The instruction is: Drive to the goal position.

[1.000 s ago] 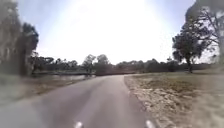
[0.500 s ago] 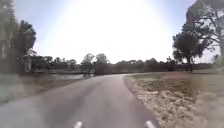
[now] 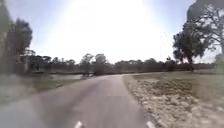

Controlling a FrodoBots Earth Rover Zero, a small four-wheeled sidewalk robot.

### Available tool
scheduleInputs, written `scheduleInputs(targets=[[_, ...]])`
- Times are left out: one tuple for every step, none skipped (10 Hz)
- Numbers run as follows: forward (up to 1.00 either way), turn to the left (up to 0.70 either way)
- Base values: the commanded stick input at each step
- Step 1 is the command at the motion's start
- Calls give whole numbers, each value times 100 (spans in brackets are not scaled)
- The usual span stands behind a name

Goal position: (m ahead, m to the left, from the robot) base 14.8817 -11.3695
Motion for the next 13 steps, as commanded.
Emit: scheduleInputs(targets=[[100,40],[100,39],[100,37],[100,10],[100,3],[100,3],[100,3],[100,3],[100,3],[100,3],[100,3],[100,3],[100,3]])
